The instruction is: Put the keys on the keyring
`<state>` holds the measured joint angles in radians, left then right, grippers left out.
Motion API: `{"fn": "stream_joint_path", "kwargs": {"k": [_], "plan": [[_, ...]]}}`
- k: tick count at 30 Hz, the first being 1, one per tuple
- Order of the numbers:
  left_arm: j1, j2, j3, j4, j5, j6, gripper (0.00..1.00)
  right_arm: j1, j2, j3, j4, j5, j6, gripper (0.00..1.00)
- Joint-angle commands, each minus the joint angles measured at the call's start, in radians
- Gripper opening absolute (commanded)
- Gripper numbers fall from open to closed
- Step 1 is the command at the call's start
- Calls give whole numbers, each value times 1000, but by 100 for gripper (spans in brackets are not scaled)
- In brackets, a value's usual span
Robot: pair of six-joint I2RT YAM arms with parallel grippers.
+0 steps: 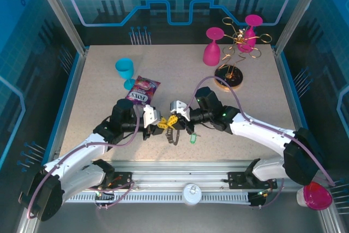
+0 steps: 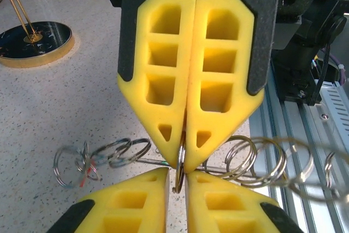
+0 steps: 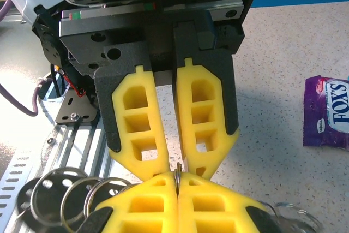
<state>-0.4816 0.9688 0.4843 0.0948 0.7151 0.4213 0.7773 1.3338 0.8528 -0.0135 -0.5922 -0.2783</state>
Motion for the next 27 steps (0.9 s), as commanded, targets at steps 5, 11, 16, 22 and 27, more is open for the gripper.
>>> {"fn": "stream_joint_path", "kwargs": {"k": [5,11,16,22,27], "plan": [[-6,-25,-9,37,55,34,8,31,17,21,-13,-31,-24,0],[-6,-50,-23,66,-3,75,0,27,7,19,-45,-11,-25,0],[-20,-87,-37,50,-95,135,0,-8,-74,-9,-85,92,-43,31],[-65,-103,-25,-30,-188,234,0,10,-124,20,-229,243,-150,34],[-83,-107,-21,-48,-213,268,0,41,-114,73,-250,274,-174,30]]}}
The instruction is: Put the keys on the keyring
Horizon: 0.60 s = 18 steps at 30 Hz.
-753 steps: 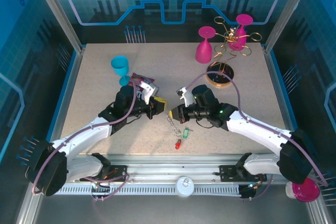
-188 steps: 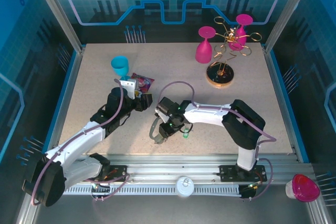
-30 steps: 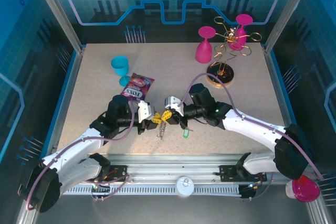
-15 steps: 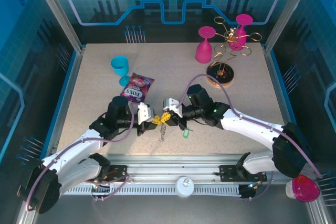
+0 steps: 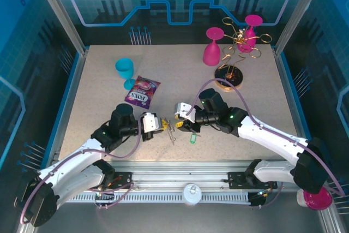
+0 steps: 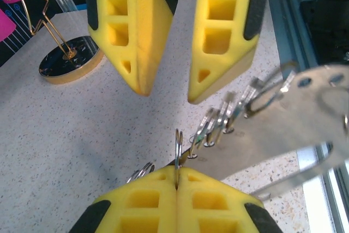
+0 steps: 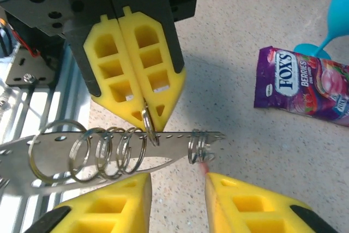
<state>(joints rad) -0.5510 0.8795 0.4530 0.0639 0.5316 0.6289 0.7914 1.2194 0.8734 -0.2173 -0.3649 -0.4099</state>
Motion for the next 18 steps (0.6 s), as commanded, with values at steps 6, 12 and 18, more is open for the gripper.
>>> {"fn": "stream_joint_path", "kwargs": {"k": [6,12,18], "plan": [[-23,-14,19,-34,-41,85,0,64,26,72,-23,63,-49,27],[-25,-14,27,-43,-47,91,0,91,61,92,-48,79,-85,28],[-24,-1,52,-87,-31,61,0,110,85,98,-48,104,-106,29]]}}
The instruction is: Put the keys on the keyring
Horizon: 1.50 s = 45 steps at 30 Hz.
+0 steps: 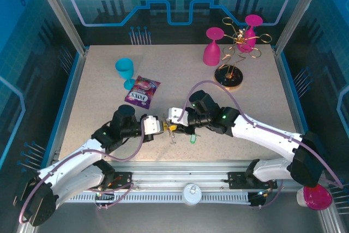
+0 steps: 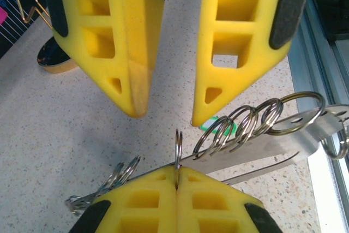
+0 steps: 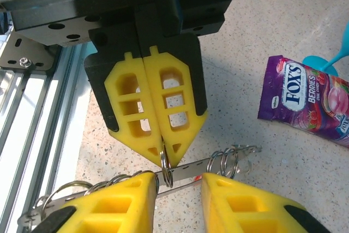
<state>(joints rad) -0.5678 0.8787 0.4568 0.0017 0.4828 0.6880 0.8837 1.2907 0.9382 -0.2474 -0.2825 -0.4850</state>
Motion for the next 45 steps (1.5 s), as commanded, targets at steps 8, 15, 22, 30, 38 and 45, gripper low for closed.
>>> {"fn": "stream_joint_path", "kwargs": {"k": [8,15,22,30,38,45], "plan": [[-8,22,93,-106,65,-23,0,32,38,43,-9,32,-45,26],[-7,56,140,-172,97,-31,0,41,44,45,-2,36,-49,14],[-8,52,178,-242,51,-71,2,30,15,11,30,11,-15,0],[-7,-70,68,-114,46,-157,31,-44,-78,-115,268,-212,174,0],[-6,-91,37,-31,76,-201,32,-63,-79,-172,431,-316,286,0],[-6,-100,27,4,113,-220,28,-59,-54,-176,442,-323,295,0]]}}
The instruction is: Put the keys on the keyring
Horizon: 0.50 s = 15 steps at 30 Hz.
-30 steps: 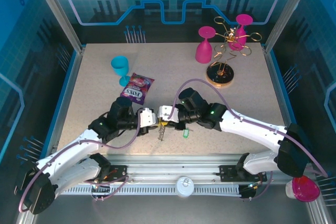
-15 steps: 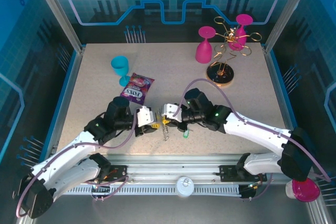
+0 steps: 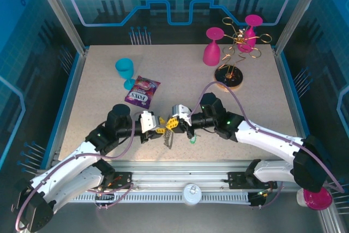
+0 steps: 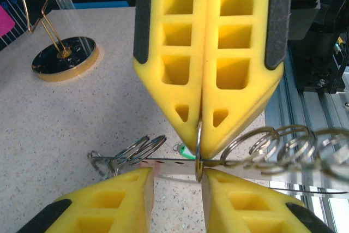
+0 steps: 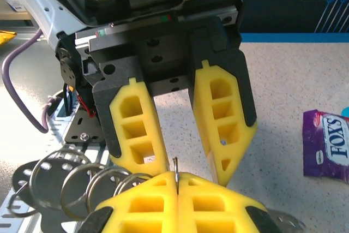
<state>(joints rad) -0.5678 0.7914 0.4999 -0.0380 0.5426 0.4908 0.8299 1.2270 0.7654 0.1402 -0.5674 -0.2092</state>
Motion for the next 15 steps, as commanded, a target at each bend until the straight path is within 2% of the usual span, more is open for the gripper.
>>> {"fn": "stream_joint_path", "kwargs": {"k": [1,9,15], "plan": [[-7,-12,-17,47,59,-24,27,-3,12,-2,52,-38,17,0],[-7,-8,-17,60,84,-21,21,12,33,14,-1,-15,-17,0],[-7,2,-9,58,86,13,12,28,57,34,-74,-13,-51,0]]}}
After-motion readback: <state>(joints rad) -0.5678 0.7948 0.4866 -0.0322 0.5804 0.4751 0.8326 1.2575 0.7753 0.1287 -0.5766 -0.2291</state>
